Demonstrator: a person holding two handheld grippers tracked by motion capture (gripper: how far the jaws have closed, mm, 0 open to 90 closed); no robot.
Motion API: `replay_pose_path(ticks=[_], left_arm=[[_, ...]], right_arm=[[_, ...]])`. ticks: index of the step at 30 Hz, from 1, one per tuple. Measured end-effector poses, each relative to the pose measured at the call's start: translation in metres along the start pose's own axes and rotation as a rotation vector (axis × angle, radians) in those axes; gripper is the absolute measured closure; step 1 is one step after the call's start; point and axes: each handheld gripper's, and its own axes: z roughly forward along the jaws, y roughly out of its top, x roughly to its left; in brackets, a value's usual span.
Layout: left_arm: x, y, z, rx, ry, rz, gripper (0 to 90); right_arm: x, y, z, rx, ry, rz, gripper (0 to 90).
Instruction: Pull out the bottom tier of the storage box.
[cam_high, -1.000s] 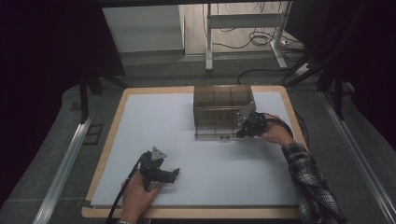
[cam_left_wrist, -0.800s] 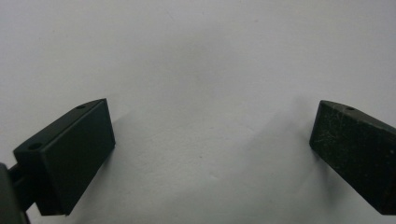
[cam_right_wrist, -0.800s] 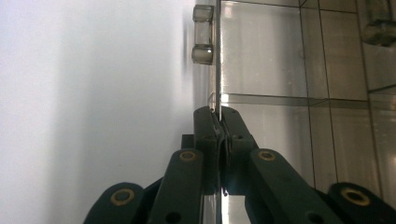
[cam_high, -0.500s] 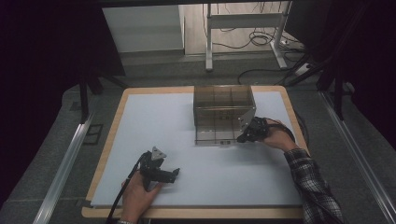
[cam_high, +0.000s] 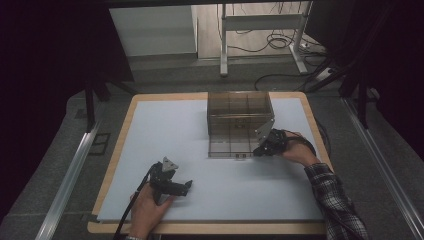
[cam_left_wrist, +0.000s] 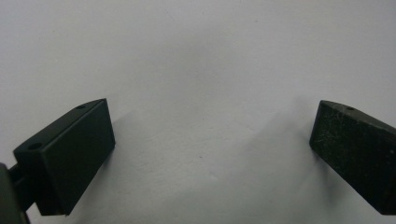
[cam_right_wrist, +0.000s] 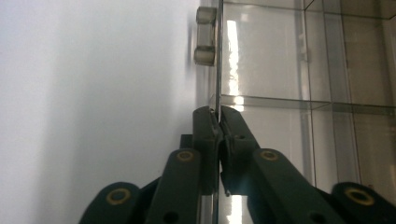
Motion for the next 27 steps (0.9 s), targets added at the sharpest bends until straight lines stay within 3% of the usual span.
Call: replay_pose_path(ticks=[12, 27], left_arm=[[0.000, 0.000, 0.000, 0.000, 0.000, 0.000, 0.0], [0.000, 0.000, 0.000, 0.000, 0.000, -0.001, 0.0]], right_arm=[[0.002, 0.008, -0.004, -0.021, -0.011, 0.001, 75.1], [0.011, 0.013, -0.010, -0.054, -0.062, 0.042, 67.0]])
